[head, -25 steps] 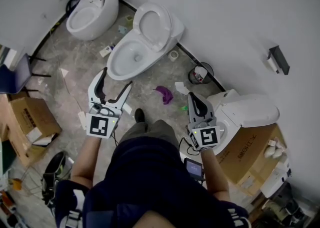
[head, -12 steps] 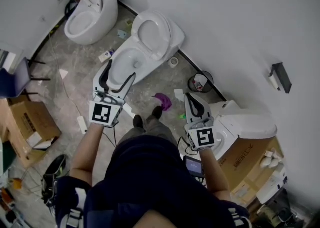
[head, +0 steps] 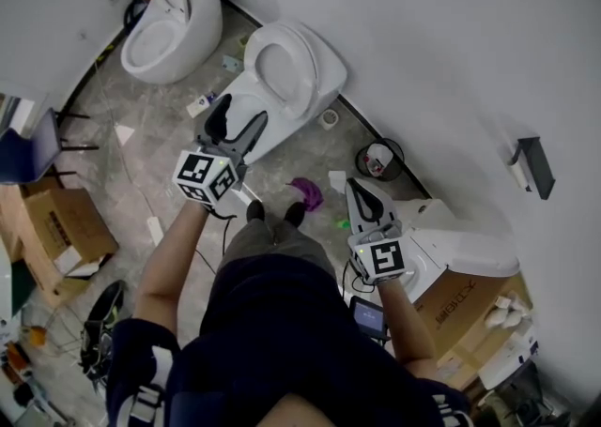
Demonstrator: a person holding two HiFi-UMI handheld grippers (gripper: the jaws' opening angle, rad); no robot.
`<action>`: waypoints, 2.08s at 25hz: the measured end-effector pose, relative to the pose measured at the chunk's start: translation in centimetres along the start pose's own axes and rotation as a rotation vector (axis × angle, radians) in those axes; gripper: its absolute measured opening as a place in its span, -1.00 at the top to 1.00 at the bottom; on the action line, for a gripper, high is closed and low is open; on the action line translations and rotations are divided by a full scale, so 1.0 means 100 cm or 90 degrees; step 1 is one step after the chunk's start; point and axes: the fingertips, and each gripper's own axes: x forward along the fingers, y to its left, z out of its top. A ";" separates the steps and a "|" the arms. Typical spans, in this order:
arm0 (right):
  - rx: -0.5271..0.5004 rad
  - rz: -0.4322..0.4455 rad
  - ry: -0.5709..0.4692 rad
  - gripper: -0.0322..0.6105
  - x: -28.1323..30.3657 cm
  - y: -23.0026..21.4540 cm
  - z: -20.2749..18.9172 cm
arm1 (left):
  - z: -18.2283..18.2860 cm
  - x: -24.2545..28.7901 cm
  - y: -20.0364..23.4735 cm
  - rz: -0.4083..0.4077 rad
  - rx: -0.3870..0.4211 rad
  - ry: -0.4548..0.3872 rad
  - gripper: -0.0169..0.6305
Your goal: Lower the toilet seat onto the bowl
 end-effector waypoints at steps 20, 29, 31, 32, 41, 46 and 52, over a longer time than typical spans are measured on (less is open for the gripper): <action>0.041 -0.066 0.069 0.84 0.067 -0.020 -0.018 | -0.063 0.170 0.086 -0.065 -0.359 0.085 -0.13; 0.031 -0.064 0.080 0.84 0.095 -0.023 -0.024 | -0.093 0.225 0.110 -0.087 -0.524 0.110 -0.12; 0.031 -0.063 0.085 0.84 0.097 -0.025 -0.028 | -0.098 0.236 0.114 -0.086 -0.548 0.115 -0.12; 0.034 -0.064 0.088 0.84 0.098 -0.026 -0.030 | -0.101 0.241 0.117 -0.084 -0.559 0.118 -0.12; 0.056 -0.074 0.106 0.84 0.097 -0.033 -0.045 | -0.124 0.268 0.130 -0.076 -0.646 0.132 -0.11; 0.055 -0.072 0.118 0.84 0.095 -0.033 -0.052 | -0.135 0.283 0.134 -0.064 -0.681 0.144 -0.11; 0.069 -0.079 0.123 0.84 0.094 -0.035 -0.058 | -0.148 0.300 0.138 -0.049 -0.721 0.163 -0.07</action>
